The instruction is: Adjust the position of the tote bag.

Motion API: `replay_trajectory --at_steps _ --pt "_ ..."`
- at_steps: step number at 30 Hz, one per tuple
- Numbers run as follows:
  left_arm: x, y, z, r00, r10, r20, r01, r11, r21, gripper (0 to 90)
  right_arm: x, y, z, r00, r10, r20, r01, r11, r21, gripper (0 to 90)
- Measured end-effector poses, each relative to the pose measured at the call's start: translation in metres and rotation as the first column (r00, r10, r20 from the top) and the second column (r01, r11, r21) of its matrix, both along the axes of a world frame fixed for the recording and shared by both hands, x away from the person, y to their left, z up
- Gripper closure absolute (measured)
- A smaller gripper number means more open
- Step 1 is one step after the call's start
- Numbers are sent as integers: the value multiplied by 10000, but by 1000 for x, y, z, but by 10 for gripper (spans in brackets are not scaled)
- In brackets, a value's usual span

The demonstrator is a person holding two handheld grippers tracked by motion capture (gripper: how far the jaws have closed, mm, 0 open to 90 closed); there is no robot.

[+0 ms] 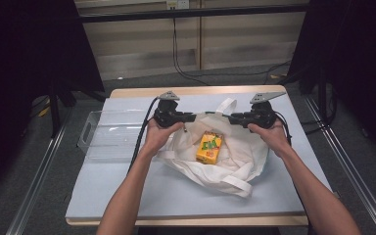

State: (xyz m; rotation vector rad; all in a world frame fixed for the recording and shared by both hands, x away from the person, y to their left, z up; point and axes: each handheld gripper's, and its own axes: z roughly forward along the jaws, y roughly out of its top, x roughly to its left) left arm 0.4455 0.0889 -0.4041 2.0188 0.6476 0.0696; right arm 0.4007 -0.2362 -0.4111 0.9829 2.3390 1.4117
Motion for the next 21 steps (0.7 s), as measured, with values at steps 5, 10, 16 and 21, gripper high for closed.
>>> replay_trajectory --at_steps 5,10,16,21 --pt "6 -1 -6 9999 144 -46 -143 9997 217 839 2 2 -5 9994 156 -303 -169 9989 -430 738" --pt "11 -4 -16 9990 321 -313 -308 9987 409 842 10 5 -13 9973 224 -706 -275 9969 -732 864" --pt "17 -7 -18 9978 264 -615 -222 9973 695 844 22 2 -22 9950 17 -1002 -75 9983 -572 868" --pt "20 -12 -18 9969 477 -627 -397 9916 1233 844 31 4 -26 9912 -340 -1279 246 9969 -744 858"
